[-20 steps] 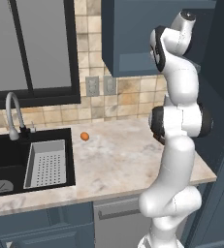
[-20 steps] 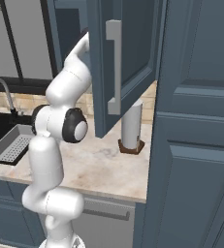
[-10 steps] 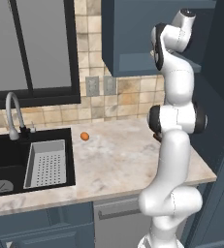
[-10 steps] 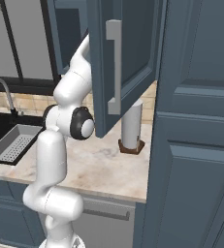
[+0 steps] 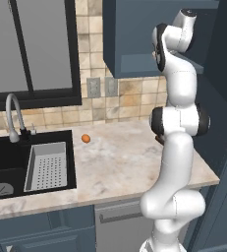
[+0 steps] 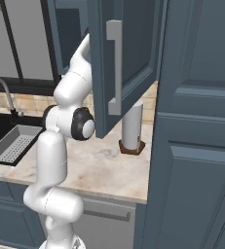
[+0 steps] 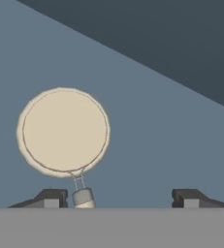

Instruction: Open the cabinet. Pick the dish brush and place it next to the sink. Then close the cabinet.

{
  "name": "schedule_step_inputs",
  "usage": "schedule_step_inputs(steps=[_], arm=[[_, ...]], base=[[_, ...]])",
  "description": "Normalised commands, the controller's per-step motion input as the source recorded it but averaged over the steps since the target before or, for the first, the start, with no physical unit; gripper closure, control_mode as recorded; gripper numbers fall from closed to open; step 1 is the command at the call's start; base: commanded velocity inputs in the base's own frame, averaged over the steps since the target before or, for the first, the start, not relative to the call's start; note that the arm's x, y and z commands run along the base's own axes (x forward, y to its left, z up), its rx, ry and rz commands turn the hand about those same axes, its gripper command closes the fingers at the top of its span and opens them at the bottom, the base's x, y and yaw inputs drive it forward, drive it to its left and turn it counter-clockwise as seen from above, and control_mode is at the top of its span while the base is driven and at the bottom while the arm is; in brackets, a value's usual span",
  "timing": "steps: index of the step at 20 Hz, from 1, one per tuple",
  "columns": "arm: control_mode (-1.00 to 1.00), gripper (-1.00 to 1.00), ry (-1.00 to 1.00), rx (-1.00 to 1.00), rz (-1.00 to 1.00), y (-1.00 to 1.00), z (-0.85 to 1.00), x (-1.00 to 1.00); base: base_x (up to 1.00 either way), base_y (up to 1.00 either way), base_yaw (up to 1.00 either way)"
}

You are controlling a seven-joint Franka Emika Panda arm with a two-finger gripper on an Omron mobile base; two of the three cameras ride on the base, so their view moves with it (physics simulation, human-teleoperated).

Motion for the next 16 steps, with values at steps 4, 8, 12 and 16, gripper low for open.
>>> schedule_step_inputs(steps=[4, 8, 12, 16], arm=[[-1.0, -1.0, 0.0, 0.0, 0.0, 0.0, -0.45, 0.0], [-1.0, -1.0, 0.0, 0.0, 0.0, 0.0, -0.23, -0.01], [-1.0, -1.0, 0.04, 0.0, 0.0, 0.0, 0.0, 0.0], [-1.0, 1.0, 0.05, 0.0, 0.0, 0.0, 0.0, -0.05]], base=[[0.0, 0.0, 0.0], [0.0, 0.0, 0.0], [0.0, 0.0, 0.0], [0.0, 0.0, 0.0]])
